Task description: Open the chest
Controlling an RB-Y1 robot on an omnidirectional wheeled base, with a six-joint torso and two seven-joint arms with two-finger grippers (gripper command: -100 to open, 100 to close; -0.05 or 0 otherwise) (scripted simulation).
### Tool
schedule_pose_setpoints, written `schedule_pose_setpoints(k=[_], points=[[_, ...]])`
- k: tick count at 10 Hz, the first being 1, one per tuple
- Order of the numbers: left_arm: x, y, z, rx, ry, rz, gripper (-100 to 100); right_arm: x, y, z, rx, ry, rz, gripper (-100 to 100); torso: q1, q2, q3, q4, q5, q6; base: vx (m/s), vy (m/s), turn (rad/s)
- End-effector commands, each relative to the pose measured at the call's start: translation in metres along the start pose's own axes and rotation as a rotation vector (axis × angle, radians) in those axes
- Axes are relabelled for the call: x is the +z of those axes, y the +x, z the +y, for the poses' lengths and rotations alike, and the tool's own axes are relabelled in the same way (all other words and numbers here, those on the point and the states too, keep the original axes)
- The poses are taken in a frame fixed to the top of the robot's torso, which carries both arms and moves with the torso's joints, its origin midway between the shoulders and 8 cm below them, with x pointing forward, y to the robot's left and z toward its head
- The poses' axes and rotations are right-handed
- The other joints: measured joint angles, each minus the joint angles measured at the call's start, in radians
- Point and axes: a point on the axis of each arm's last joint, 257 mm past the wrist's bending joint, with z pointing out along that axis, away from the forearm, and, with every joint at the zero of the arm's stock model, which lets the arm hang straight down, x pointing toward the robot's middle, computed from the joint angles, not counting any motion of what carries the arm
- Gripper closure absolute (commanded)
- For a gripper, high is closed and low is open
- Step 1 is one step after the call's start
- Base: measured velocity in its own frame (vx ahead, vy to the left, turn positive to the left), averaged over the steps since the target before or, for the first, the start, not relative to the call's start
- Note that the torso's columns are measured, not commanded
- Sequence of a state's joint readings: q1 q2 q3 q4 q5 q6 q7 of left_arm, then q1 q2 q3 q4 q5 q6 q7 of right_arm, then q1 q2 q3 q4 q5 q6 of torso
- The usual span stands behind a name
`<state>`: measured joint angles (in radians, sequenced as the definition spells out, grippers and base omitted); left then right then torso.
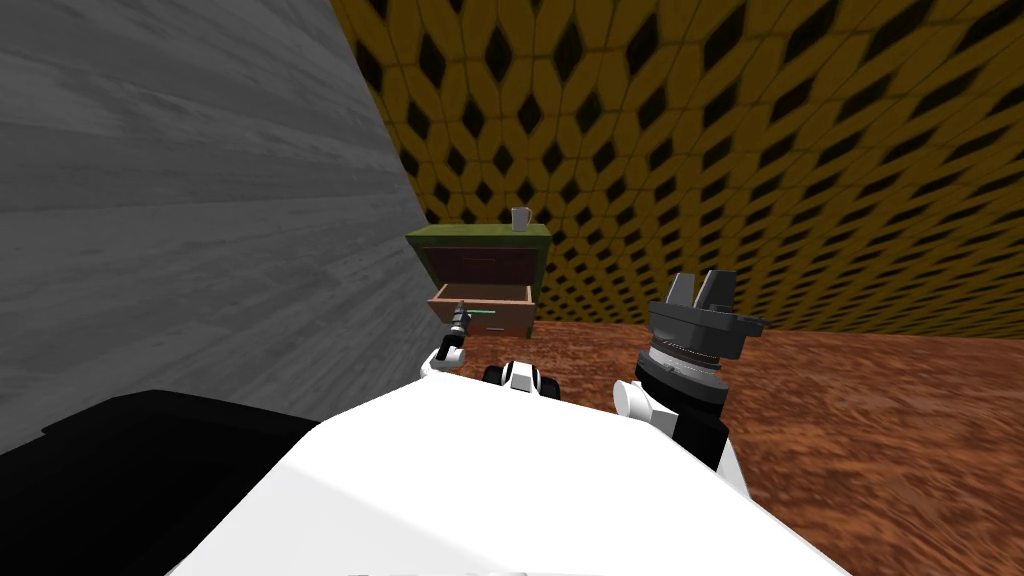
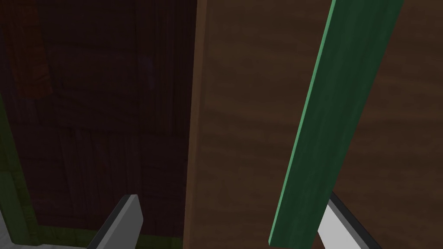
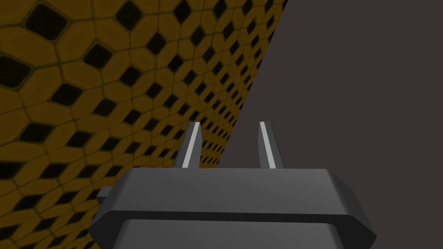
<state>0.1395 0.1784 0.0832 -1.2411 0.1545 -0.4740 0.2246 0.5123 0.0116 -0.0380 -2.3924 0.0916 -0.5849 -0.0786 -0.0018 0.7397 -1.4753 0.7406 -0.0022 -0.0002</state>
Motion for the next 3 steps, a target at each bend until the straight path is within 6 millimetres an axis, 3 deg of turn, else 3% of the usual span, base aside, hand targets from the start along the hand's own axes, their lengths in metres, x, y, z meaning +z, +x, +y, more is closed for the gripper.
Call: schedule_pose_setpoints(k=[1, 3], points=[[-0.0006, -0.0004, 0.0012, 0.0, -0.003, -0.001, 0, 0.0, 0.0, 0.0, 0.0, 0.0, 0.0, 0, 0.001, -0.001, 0.0, -0.001, 0.001, 0.0, 0.0, 0.0, 0.0], [-0.0011, -0.0008, 0.0024, 0.0, -0.006, -0.002, 0, 0.0, 0.0, 0.0, 0.0, 0.0, 0.0, 0, 0.001, -0.001, 0.0, -0.002, 0.002, 0.0, 0.0, 0.0, 0.0]])
